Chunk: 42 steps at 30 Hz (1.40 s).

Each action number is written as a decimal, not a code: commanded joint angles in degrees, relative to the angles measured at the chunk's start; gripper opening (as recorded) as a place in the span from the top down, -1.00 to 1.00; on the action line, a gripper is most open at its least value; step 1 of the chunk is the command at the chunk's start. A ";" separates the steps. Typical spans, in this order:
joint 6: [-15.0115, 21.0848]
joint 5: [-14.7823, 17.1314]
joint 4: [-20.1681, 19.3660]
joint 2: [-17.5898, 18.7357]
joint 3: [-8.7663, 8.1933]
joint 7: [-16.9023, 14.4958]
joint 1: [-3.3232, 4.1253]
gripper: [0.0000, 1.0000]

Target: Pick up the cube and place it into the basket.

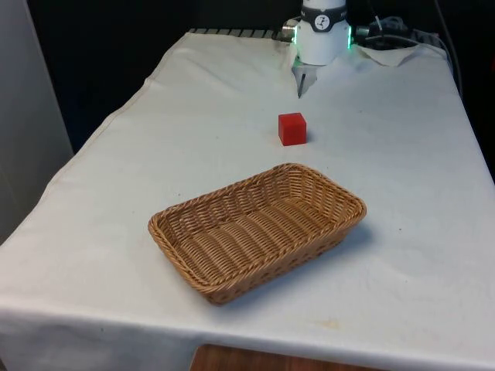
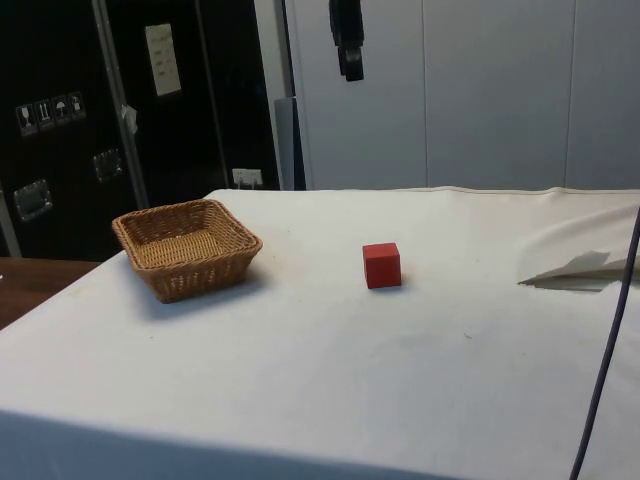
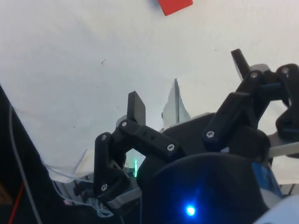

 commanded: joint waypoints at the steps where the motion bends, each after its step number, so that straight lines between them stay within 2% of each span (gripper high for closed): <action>1: 0.74 -0.74 -0.74 -0.63 0.00 0.11 -0.23 -1.00; 5: 0.86 -1.55 -1.43 -1.20 -0.23 0.23 -0.23 -1.00; 6: 0.06 -1.03 -1.03 -0.86 -0.40 0.00 0.00 -1.00; 7: 0.97 -1.95 -1.72 -1.43 -0.23 0.34 -0.23 -1.00; 13: 1.49 -3.55 -2.75 -2.06 -0.11 1.09 -0.29 -1.00; 14: 0.57 -2.81 -2.23 -1.60 -0.40 0.52 0.00 -1.00; 15: 1.60 -3.84 -2.98 -2.12 -0.11 1.20 -0.29 -1.00; 19: 2.23 -4.98 -3.78 -2.46 -0.11 1.78 -0.23 -1.00; 23: 1.60 -4.30 -3.44 -2.06 -0.40 1.20 0.00 -1.00; 32: 1.60 -4.24 -3.50 -2.01 -0.40 1.09 0.00 -1.00; 42: 2.98 -2.98 -4.70 -1.78 -0.86 0.29 0.06 -1.00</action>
